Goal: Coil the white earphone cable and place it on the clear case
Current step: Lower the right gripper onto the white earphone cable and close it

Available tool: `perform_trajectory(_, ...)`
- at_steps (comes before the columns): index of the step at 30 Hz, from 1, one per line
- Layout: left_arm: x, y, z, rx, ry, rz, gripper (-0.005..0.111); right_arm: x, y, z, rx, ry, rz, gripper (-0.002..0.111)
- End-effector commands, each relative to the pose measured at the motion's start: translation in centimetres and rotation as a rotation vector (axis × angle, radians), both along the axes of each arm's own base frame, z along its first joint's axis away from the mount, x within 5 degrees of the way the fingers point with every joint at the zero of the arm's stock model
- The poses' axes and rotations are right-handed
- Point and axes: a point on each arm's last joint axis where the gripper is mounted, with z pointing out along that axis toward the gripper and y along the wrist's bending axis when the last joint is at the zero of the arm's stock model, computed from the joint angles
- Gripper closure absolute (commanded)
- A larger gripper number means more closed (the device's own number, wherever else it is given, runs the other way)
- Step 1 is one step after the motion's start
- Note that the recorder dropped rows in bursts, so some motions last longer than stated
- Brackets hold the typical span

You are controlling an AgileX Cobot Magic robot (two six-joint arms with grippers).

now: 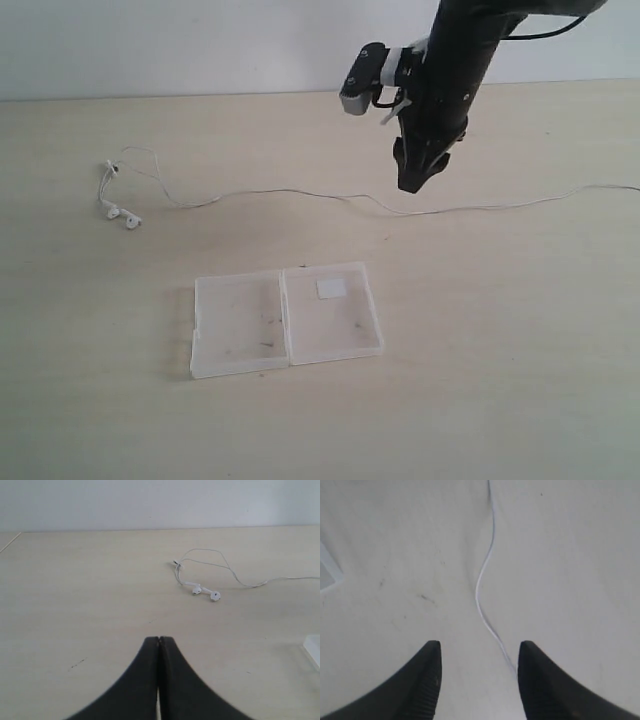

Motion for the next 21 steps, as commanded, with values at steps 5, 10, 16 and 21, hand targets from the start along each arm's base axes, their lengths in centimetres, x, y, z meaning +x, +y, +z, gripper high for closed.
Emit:
perform_trajectory(5, 0.0, 0.0, 0.0, -0.006, -0.007, 0.003, 0.107, 0.7, 1.3, -2.9, 0.005, -0.017, -0.002, 0.061)
perform_trajectory(10, 0.0, 0.0, 0.0, -0.006, -0.007, 0.003, 0.107, 1.0, 1.5, -4.3, 0.007, -0.017, -0.008, 0.061)
perform_trajectory(16, 0.0, 0.0, 0.0, -0.006, -0.007, 0.003, 0.107, 1.3, 1.6, -5.4, 0.007, -0.019, -0.009, 0.061)
perform_trajectory(21, 0.0, 0.0, 0.0, -0.006, -0.007, 0.003, 0.107, 1.4, 1.6, -5.4, 0.01, -0.027, -0.01, 0.064)
